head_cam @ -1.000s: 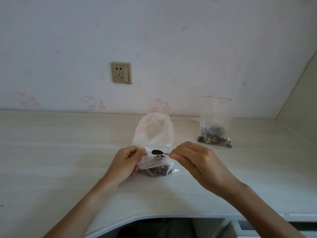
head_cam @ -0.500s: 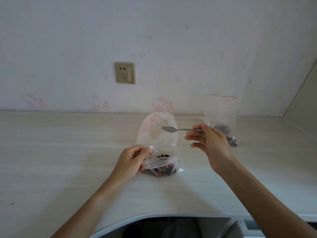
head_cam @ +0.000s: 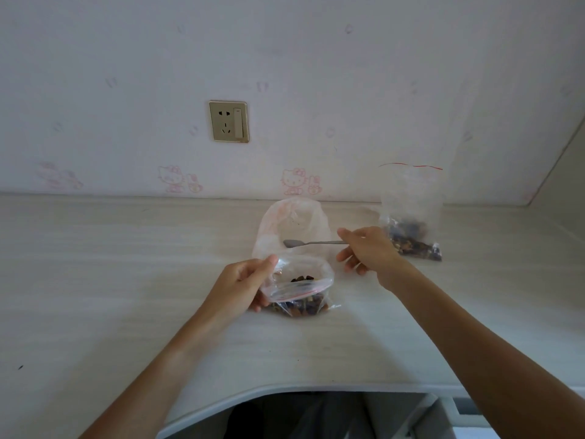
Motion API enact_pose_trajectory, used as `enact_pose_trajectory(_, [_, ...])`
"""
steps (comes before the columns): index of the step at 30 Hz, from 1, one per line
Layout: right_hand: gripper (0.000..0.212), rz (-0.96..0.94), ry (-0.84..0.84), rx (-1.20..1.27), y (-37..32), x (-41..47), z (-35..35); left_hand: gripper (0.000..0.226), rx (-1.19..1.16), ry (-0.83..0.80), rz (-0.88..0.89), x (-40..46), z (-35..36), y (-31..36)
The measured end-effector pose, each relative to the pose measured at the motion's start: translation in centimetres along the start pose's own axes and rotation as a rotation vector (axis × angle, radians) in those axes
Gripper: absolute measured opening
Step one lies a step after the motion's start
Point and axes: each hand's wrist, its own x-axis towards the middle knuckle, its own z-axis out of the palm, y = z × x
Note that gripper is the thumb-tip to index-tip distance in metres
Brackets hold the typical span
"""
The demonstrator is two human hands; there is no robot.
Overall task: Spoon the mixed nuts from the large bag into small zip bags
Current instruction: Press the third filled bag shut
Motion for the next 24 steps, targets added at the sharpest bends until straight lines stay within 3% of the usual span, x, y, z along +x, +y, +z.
enact_pose_trajectory(2, [0.055,-0.023,0.039,-0.037,0.3,-0.6,-1.1,0.052,-0.042,-0.014,-0.079,0.0,-0.4,0.4])
enact_pose_trajectory(5, [0.041,-0.050,-0.007,-0.042,0.5,-2.0,-2.3,0.046,-0.163,-0.128,-0.207,0.0,-1.7,0.7])
enact_pose_trajectory(11, [0.044,0.091,-0.413,0.045,1.2,-4.7,-1.5,0.031,-0.444,-0.337,-0.336,-0.9,-2.8,1.4])
enact_pose_trajectory(15, [0.037,0.175,-0.570,0.257,1.5,-5.3,-0.3,0.046,-0.465,-0.260,-0.321,-1.3,-2.0,1.8])
enact_pose_trajectory(17, [0.023,0.156,-0.550,0.300,1.4,-5.6,0.2,0.048,-0.431,-0.218,-0.299,-1.2,-1.8,2.2])
enact_pose_trajectory(20, [0.014,-0.038,-0.366,0.211,0.9,-6.3,0.7,0.032,-0.219,-0.114,-0.260,-1.1,-1.3,3.2])
enact_pose_trajectory(24, [0.019,-0.501,0.015,-0.256,-0.2,-7.3,1.7,0.021,0.270,0.207,0.037,-0.7,-1.0,3.8])
